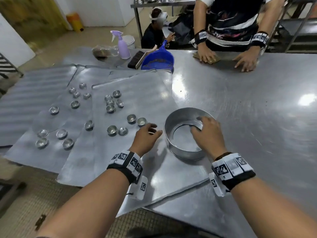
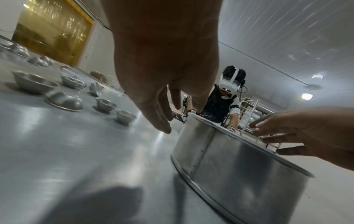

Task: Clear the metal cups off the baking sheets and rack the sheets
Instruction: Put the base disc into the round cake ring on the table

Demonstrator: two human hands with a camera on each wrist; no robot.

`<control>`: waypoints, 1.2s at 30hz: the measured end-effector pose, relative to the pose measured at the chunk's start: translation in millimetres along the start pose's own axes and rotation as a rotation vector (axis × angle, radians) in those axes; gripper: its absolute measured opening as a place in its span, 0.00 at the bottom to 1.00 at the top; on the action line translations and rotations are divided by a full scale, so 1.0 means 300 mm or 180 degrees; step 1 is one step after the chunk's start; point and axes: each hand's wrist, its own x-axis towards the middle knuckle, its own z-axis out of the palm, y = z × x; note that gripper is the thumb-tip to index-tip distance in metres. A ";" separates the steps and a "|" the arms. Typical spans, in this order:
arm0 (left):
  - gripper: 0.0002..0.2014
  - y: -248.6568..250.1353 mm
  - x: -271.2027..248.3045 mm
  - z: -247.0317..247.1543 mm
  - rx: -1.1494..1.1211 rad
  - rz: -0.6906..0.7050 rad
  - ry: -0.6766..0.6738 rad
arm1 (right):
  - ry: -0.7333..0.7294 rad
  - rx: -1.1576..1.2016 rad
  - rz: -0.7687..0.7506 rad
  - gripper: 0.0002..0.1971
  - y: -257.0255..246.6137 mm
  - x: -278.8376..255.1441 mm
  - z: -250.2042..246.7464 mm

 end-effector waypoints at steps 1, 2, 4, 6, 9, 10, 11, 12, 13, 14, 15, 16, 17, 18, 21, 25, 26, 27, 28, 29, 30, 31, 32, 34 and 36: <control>0.20 -0.014 -0.004 -0.037 0.0016 -0.0006 0.0037 | -0.0042 0.0004 -0.0076 0.23 -0.045 0.001 0.021; 0.20 -0.032 -0.008 -0.080 0.0029 -0.0018 0.0081 | -0.0096 -0.0014 -0.0160 0.21 -0.093 0.001 0.043; 0.19 -0.077 -0.020 -0.178 0.0069 -0.0066 0.0192 | -0.0108 -0.0011 -0.0389 0.18 -0.201 0.000 0.097; 0.17 -0.131 -0.038 -0.290 0.0088 -0.0122 0.0307 | -0.0182 0.0132 -0.0555 0.17 -0.314 -0.003 0.167; 0.13 -0.238 -0.080 -0.485 0.0129 -0.0182 0.0546 | -0.0485 0.0228 -0.0701 0.19 -0.497 -0.017 0.317; 0.12 -0.281 -0.098 -0.555 0.0134 -0.0247 0.0610 | -0.0595 0.0263 -0.0726 0.20 -0.563 -0.030 0.373; 0.12 -0.330 -0.115 -0.628 0.0137 -0.0332 0.0658 | -0.0692 0.0311 -0.0731 0.19 -0.629 -0.046 0.431; 0.14 -0.380 -0.132 -0.703 0.0132 -0.0407 0.0700 | -0.0777 0.0344 -0.0744 0.18 -0.700 -0.065 0.489; 0.15 -0.428 -0.150 -0.778 0.0147 -0.0480 0.0731 | -0.0854 0.0356 -0.0762 0.17 -0.766 -0.086 0.547; 0.15 -0.478 -0.163 -0.850 0.0182 -0.0536 0.0772 | -0.0920 0.0341 -0.0800 0.17 -0.829 -0.105 0.606; 0.14 -0.528 -0.175 -0.926 0.0225 -0.0582 0.0827 | -0.0984 0.0327 -0.0847 0.17 -0.891 -0.123 0.668; 0.12 -0.578 -0.187 -1.001 0.0267 -0.0636 0.0882 | -0.1046 0.0309 -0.0880 0.18 -0.955 -0.143 0.726; 0.11 -0.624 -0.199 -1.073 0.0296 -0.0696 0.0929 | -0.1106 0.0330 -0.0902 0.18 -1.014 -0.159 0.785; 0.11 -0.668 -0.209 -1.139 0.0307 -0.0747 0.0975 | -0.1174 0.0357 -0.0905 0.18 -1.068 -0.173 0.836; 0.13 -0.770 -0.238 -1.310 0.0327 -0.0860 0.1067 | -0.1375 0.0438 -0.0826 0.17 -1.207 -0.199 0.961; 0.11 -0.847 -0.238 -1.471 0.0403 -0.0928 0.1056 | -0.1480 0.0374 -0.0812 0.16 -1.341 -0.186 1.061; 0.11 -0.859 -0.229 -1.502 0.0425 -0.0927 0.1013 | -0.1493 0.0333 -0.0799 0.16 -1.368 -0.173 1.079; 0.12 -0.867 -0.218 -1.530 0.0482 -0.0924 0.0933 | -0.1494 0.0308 -0.0784 0.17 -1.392 -0.154 1.097; 0.13 -0.877 -0.205 -1.554 0.0556 -0.0928 0.0831 | -0.1488 0.0284 -0.0766 0.17 -1.414 -0.135 1.114; 0.14 -0.883 -0.188 -1.576 0.0626 -0.0939 0.0729 | -0.1481 0.0278 -0.0747 0.17 -1.437 -0.111 1.131; 0.15 -0.890 -0.167 -1.594 0.0676 -0.0944 0.0642 | -0.1472 0.0275 -0.0727 0.16 -1.459 -0.085 1.149; 0.17 -0.895 -0.144 -1.612 0.0702 -0.0936 0.0589 | -0.1461 0.0274 -0.0704 0.17 -1.479 -0.057 1.168; 0.18 -0.900 -0.116 -1.628 0.0712 -0.0936 0.0570 | -0.1461 0.0267 -0.0676 0.17 -1.500 -0.029 1.185; 0.19 -0.900 -0.056 -1.663 0.0749 -0.0932 0.0548 | -0.1458 0.0277 -0.0617 0.17 -1.534 0.033 1.230; 0.20 -0.902 0.011 -1.699 0.0771 -0.0910 0.0520 | -0.1442 0.0272 -0.0572 0.19 -1.559 0.097 1.281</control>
